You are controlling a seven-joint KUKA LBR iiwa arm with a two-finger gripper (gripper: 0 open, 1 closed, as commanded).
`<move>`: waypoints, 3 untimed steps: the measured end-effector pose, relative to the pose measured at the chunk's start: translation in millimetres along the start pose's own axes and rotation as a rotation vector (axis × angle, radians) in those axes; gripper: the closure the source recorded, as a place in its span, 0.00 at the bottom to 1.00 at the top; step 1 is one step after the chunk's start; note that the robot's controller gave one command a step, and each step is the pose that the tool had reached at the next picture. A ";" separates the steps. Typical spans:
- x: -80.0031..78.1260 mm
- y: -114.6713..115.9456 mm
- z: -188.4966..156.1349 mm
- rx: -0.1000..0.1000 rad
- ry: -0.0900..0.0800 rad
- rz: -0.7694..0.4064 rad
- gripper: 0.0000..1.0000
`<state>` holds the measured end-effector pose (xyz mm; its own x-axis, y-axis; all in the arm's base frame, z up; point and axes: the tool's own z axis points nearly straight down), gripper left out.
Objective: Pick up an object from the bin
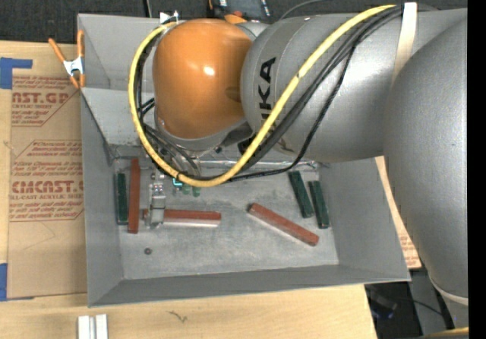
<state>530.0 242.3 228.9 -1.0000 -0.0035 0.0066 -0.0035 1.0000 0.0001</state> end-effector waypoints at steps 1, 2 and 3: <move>24.2 -67.2 123.4 0.003 0.002 0.138 0.00; -27.6 -87.7 161.6 0.001 -0.009 0.113 0.00; -26.4 -85.2 158.4 -0.002 -0.008 0.111 1.00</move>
Offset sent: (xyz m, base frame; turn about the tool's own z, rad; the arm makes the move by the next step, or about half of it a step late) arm -0.0222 -0.0655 -0.1185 0.1363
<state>555.6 157.2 70.3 -0.9942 0.1076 -0.0009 0.1076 0.9942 0.0015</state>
